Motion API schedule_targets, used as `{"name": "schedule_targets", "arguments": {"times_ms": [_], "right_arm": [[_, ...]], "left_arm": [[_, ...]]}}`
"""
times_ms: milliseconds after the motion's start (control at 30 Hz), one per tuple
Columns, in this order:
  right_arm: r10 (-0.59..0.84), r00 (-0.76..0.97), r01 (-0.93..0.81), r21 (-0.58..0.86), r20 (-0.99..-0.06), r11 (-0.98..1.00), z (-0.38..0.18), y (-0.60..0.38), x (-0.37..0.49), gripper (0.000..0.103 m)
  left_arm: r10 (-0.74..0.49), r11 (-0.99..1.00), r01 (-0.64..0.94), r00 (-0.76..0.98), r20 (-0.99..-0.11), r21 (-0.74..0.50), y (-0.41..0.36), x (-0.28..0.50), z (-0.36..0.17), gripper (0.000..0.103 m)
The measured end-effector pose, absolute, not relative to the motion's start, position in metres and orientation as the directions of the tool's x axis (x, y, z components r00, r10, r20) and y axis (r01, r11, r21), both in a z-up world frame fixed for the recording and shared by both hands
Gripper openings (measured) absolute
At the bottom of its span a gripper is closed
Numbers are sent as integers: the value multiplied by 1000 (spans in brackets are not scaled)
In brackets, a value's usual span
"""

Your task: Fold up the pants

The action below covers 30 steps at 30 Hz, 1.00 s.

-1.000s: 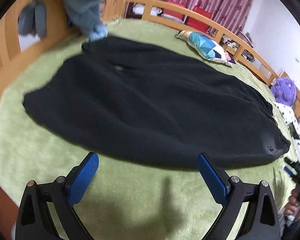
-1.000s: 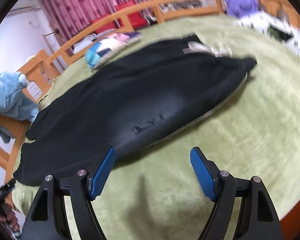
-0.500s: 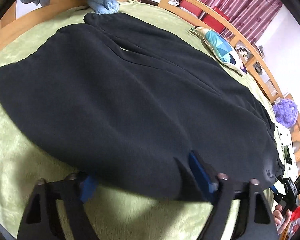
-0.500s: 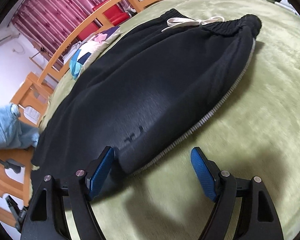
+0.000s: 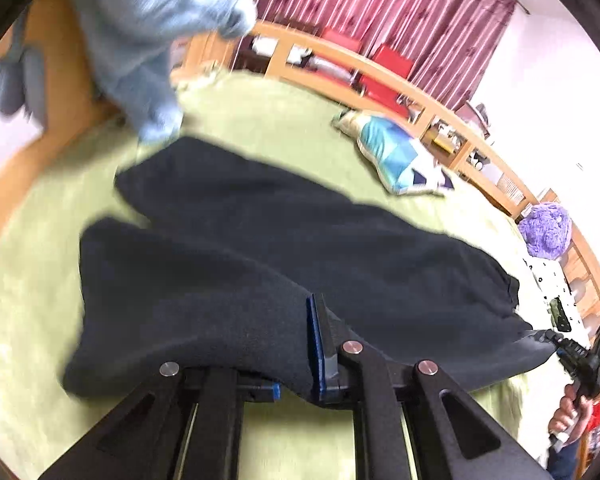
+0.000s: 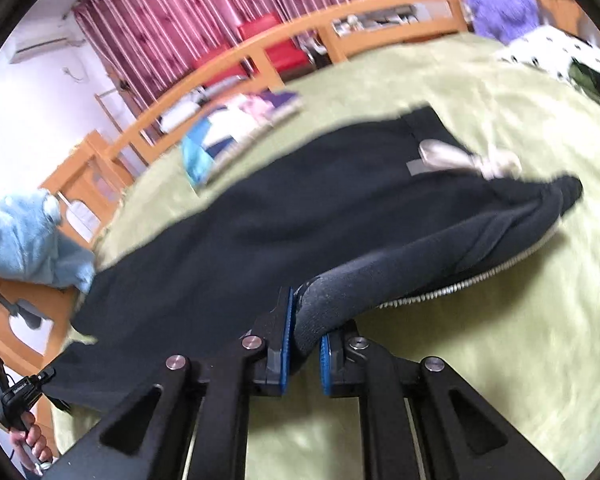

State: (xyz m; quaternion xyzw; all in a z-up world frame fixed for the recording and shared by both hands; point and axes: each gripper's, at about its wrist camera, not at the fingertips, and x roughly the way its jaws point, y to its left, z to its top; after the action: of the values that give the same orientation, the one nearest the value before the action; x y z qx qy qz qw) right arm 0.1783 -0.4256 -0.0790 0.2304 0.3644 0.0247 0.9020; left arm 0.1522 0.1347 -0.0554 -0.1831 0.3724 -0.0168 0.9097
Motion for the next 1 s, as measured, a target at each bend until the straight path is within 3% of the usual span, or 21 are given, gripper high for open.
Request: {"name": "schedule_targets", "arguments": {"times_ms": [333,700,733,800,833,867,900,933,967,1000], "right_arm": [[212,757,100,430,-618,897,-38,-427,295,11],[202,715,163,441,-669,882,-93,-420,407,10],[201,700,176,438,-685,882,-101,-419,413,12],[207,674,194,439,-710,877,-114,-417,418,26],[220,652,196,441,-726,876,-119,-416,419,46],[233,643,187,445,-729,876,-121,-414,417,58],[249,643,169,451,-725,876,-121,-413,410,60],[249,640,163,445,-727,881,-119,-411,405,60],[248,635,155,435,-732,887,-117,-410,398,60],[247,632,142,423,-735,895,-115,-410,390,60]], "left_arm": [[-95,958,-101,771,-630,-268,128,279,-33,12],[-69,964,-129,725,-686,-233,116,386,-83,12],[-59,964,-142,707,-704,-224,116,390,-90,12],[-41,962,-172,673,-738,-210,115,392,-96,16],[-35,962,-182,652,-757,-201,114,392,-99,20],[-35,964,-181,635,-771,-193,112,390,-101,24],[-40,966,-174,628,-777,-190,110,386,-101,28],[-45,968,-164,625,-780,-188,108,380,-99,40],[-53,970,-151,626,-778,-188,105,372,-96,60],[-65,971,-138,634,-770,-195,103,363,-92,71]]}}
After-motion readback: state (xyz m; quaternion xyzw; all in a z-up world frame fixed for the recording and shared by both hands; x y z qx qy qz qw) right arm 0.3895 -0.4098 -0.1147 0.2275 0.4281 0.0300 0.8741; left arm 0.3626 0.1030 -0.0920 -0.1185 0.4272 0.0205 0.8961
